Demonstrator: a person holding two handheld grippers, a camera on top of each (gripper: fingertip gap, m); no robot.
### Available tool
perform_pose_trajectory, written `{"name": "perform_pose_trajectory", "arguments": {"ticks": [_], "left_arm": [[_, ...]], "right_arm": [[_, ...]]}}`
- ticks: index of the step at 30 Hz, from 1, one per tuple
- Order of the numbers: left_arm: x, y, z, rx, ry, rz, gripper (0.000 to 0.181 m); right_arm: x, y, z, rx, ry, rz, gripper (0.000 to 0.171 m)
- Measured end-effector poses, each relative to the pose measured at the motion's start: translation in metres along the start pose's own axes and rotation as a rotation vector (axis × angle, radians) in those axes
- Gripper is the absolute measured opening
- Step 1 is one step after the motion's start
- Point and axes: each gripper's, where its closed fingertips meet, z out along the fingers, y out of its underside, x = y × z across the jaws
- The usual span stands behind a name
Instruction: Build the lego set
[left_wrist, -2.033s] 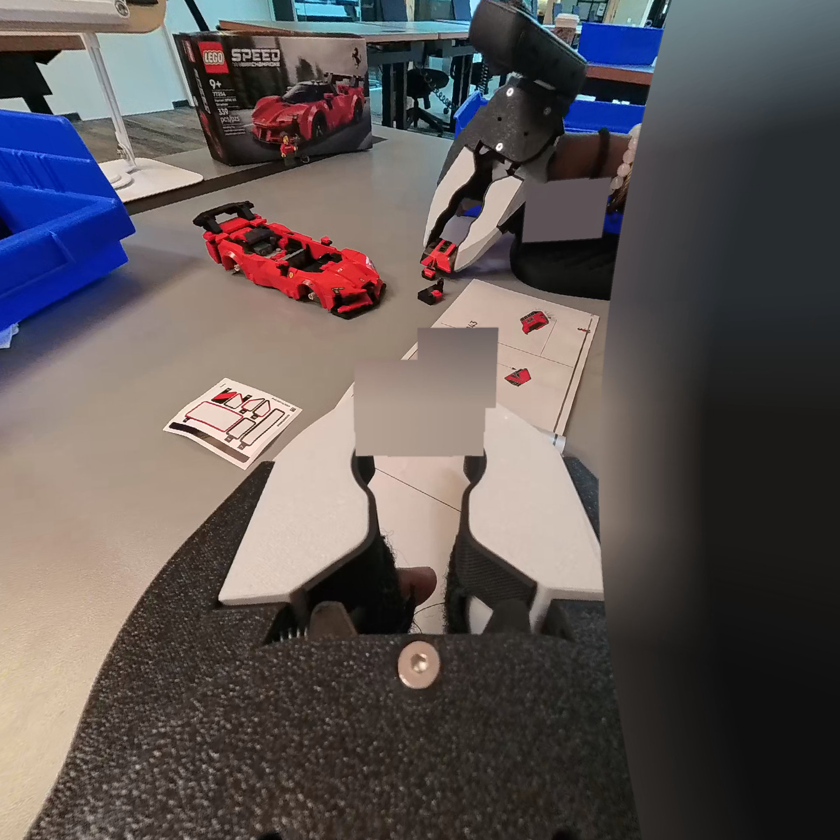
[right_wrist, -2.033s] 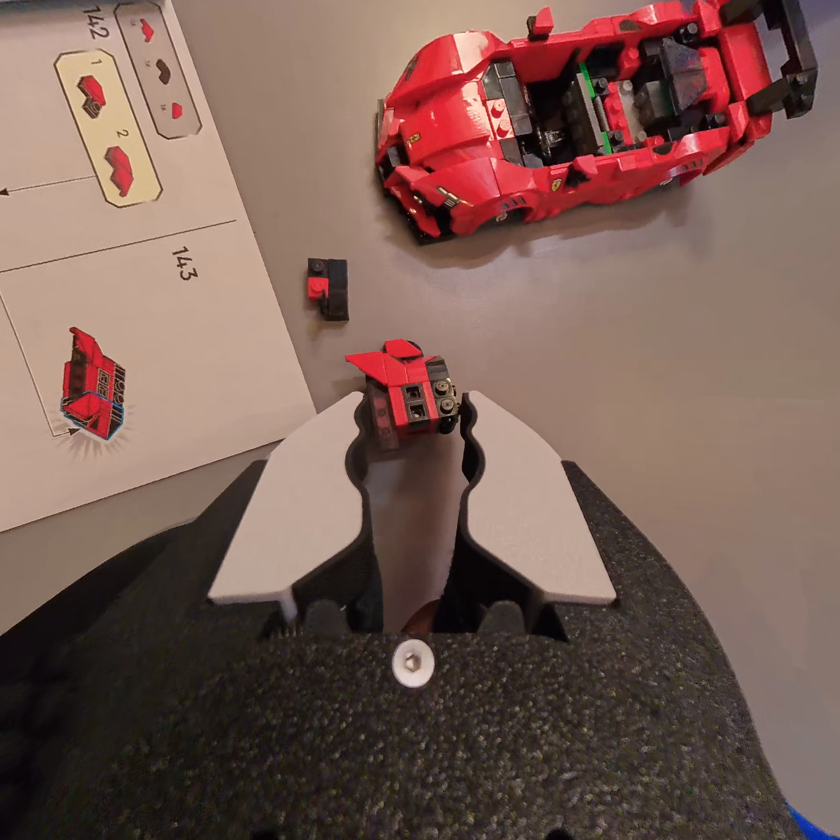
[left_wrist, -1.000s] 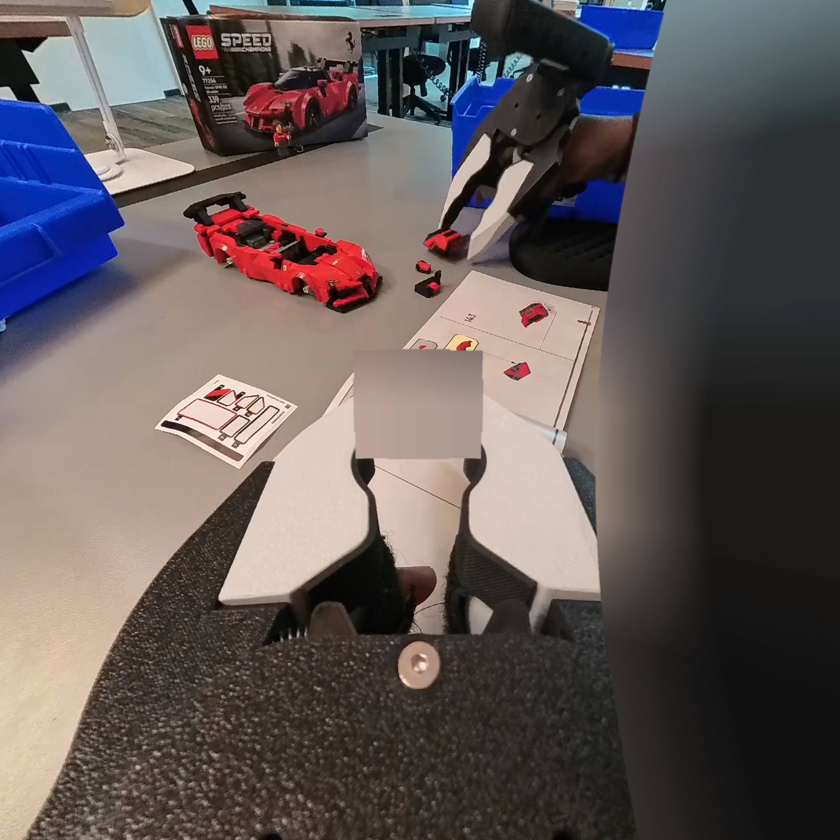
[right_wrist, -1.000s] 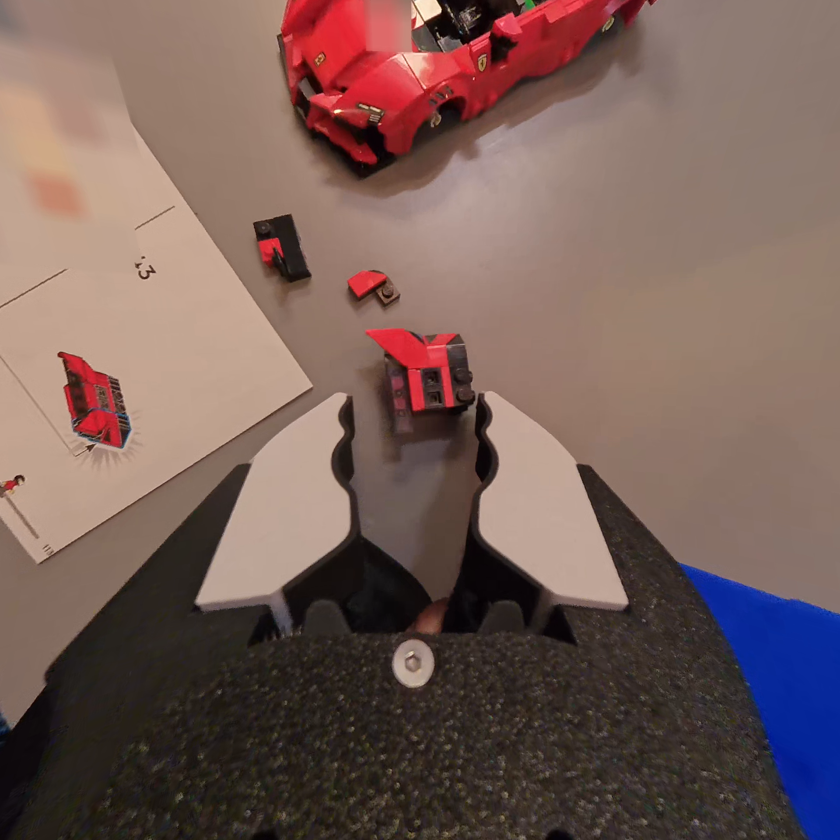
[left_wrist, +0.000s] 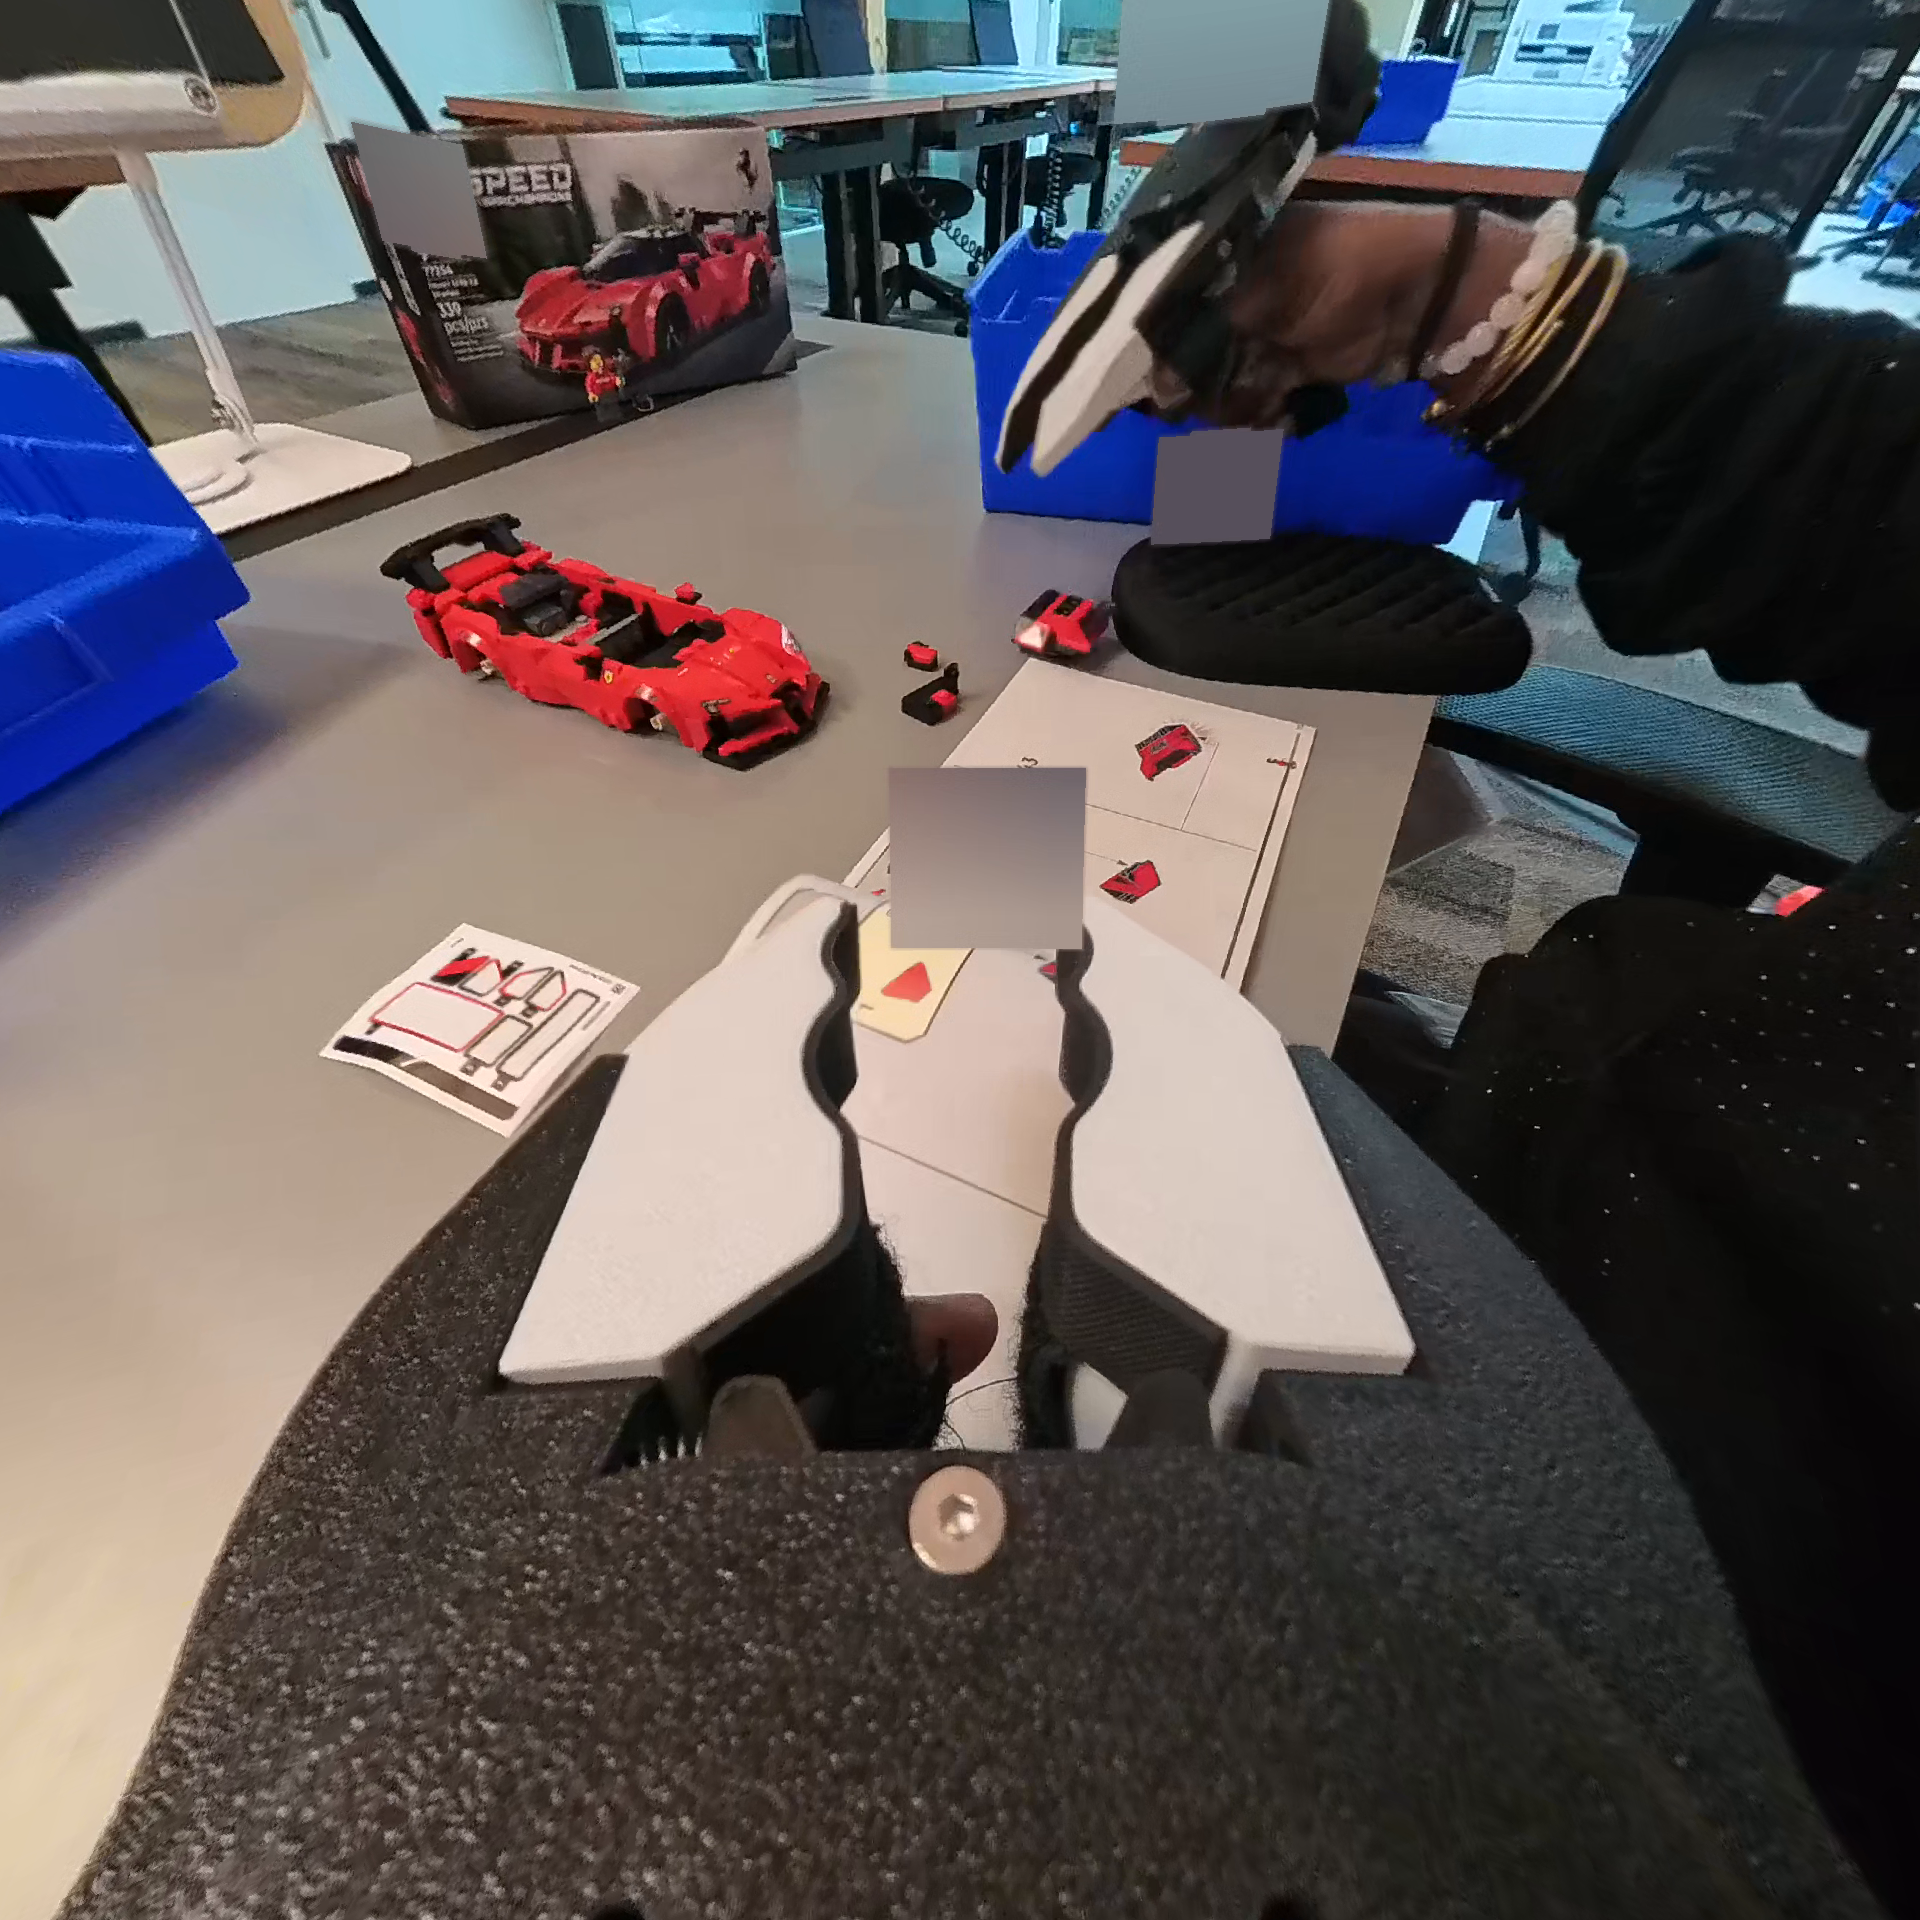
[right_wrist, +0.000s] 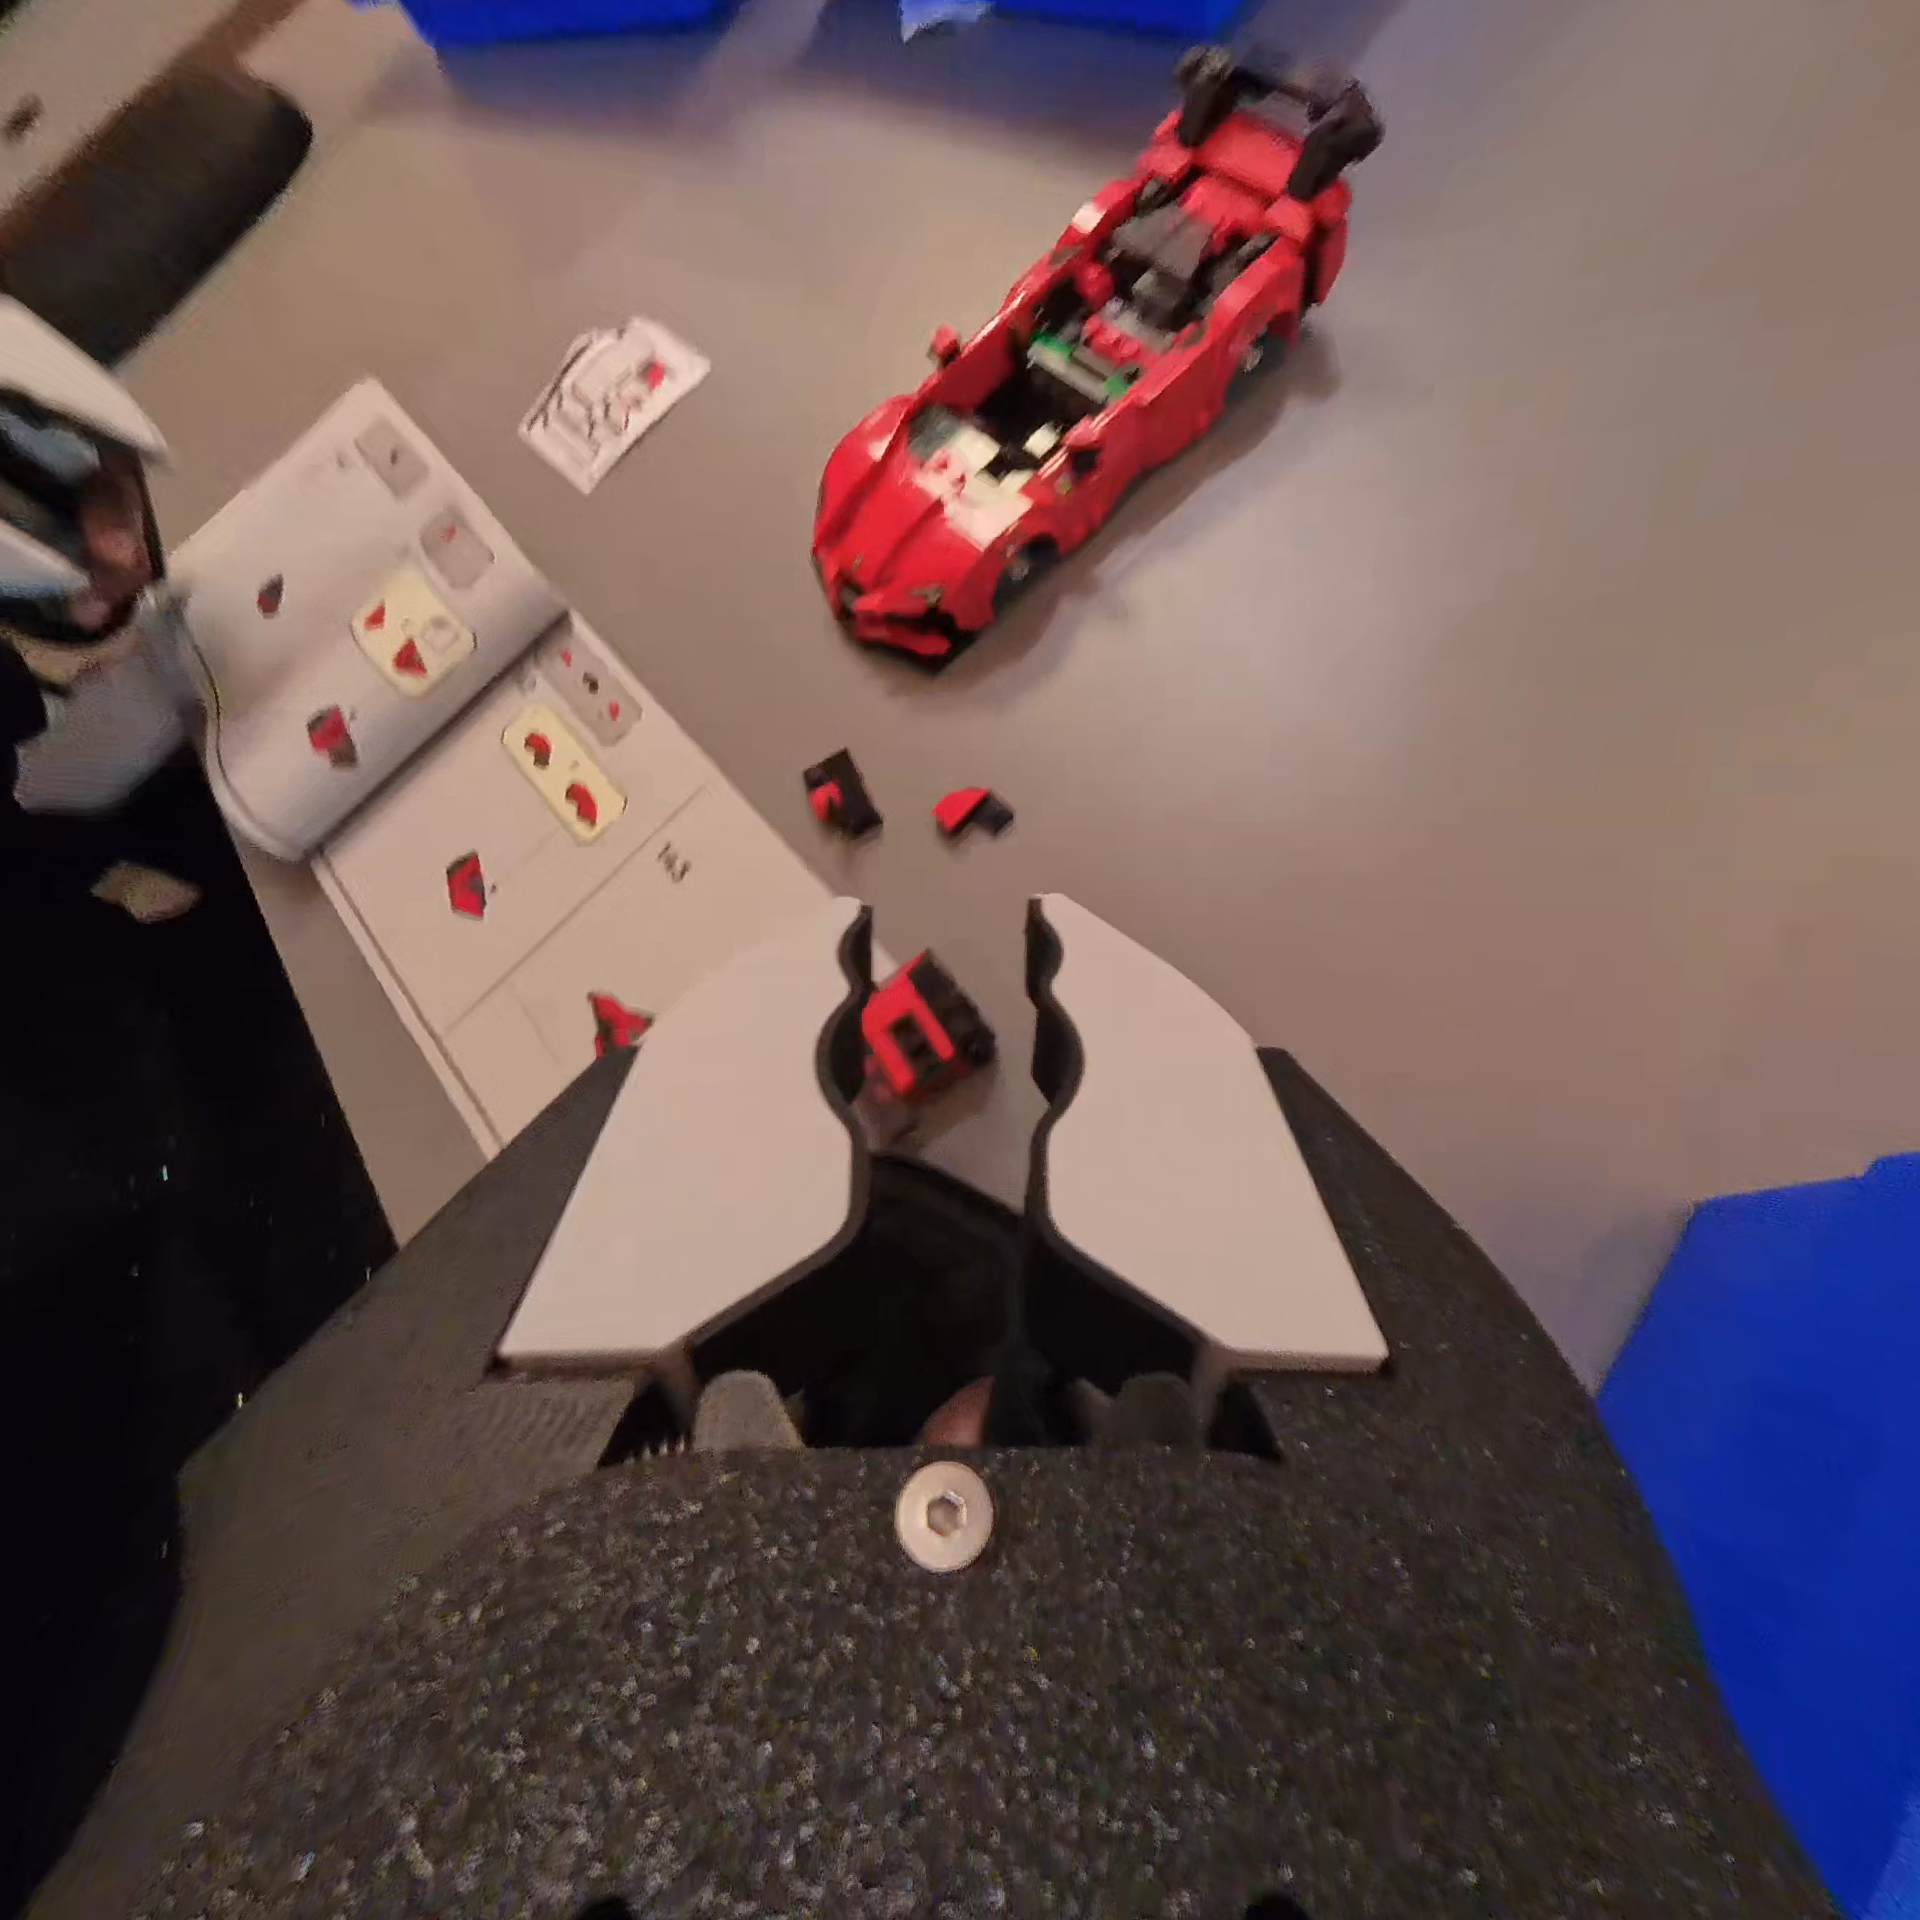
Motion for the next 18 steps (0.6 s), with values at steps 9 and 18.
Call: {"name": "perform_pose_trajectory", "arguments": {"ticks": [9, 18], "left_arm": [[0.005, -0.002, 0.003, -0.007, 0.007, 0.013, 0.037], [0.002, -0.001, 0.002, -0.015, 0.001, 0.008, 0.036]], "right_arm": [[-0.01, 0.055, 0.017, -0.459, 0.063, -0.534, 0.052], [-0.004, 0.058, 0.032, -0.678, -0.041, -0.724, 0.045]]}}
